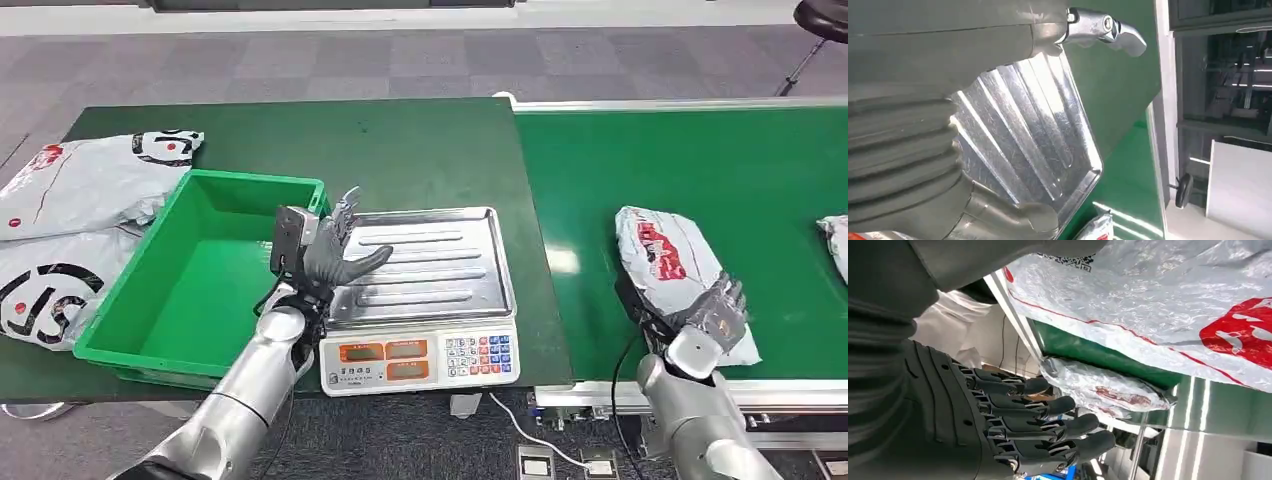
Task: Moved the parcel from conveyor to table for the left to box.
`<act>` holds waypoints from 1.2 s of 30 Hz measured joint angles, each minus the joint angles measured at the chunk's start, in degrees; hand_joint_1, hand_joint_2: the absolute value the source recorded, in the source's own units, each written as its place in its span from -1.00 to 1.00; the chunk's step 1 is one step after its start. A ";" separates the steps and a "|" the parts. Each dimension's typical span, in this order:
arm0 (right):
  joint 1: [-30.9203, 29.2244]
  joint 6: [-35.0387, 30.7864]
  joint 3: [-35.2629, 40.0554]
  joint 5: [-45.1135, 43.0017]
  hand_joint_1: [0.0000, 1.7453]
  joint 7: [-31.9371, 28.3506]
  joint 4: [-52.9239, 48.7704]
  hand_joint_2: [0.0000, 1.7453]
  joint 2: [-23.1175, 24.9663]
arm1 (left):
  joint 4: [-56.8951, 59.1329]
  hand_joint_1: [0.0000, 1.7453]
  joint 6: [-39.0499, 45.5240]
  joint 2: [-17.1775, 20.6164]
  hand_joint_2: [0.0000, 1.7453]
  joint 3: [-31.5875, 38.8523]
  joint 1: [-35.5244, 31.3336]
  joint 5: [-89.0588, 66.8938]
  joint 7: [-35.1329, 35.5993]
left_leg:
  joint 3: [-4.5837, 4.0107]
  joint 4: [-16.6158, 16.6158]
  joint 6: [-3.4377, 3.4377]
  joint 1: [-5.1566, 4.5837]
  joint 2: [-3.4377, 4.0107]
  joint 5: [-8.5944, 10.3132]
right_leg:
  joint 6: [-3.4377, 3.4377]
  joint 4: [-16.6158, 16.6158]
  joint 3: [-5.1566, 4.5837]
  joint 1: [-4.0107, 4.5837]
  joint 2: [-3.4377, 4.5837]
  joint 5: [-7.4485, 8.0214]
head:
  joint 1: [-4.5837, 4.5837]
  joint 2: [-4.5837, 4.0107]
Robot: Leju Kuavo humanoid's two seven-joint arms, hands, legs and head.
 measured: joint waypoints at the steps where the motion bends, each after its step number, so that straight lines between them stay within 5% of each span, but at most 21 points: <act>1: -0.01 0.13 0.00 0.00 -1.00 0.02 0.00 1.00 0.04 | 0.04 -1.00 0.02 0.00 1.00 0.00 -0.01 0.00 0.00 | 0.00 0.00 0.00 0.00 0.00 0.00 | 0.00 0.00 0.00 0.00 0.00 0.00 | 0.00 0.00; 11: -0.90 1.69 0.00 0.24 -1.00 0.74 0.42 1.00 0.94 | 0.48 -1.00 0.02 0.09 1.00 0.07 0.01 0.00 -0.13 | 0.00 0.00 0.00 0.00 0.00 0.00 | 0.00 0.00 0.00 0.00 0.00 0.00 | 0.00 0.00; 22: -0.98 -4.79 0.00 0.17 -1.00 1.05 0.44 1.00 2.16 | 0.46 -1.00 0.20 0.72 1.00 1.20 0.18 0.02 -0.83 | 0.01 0.00 0.00 0.01 -0.01 0.00 | -0.01 0.00 -0.01 0.01 -0.01 -0.01 | 0.00 0.00; 36: -1.01 -1.81 -3.04 -1.05 -1.00 -0.44 0.44 1.00 1.20 | 0.92 -1.00 -0.09 1.01 1.00 1.20 0.17 0.11 -0.85 | 0.03 0.00 0.00 0.01 0.02 0.00 | 0.00 0.00 -0.01 0.01 0.02 0.00 | -0.02 0.00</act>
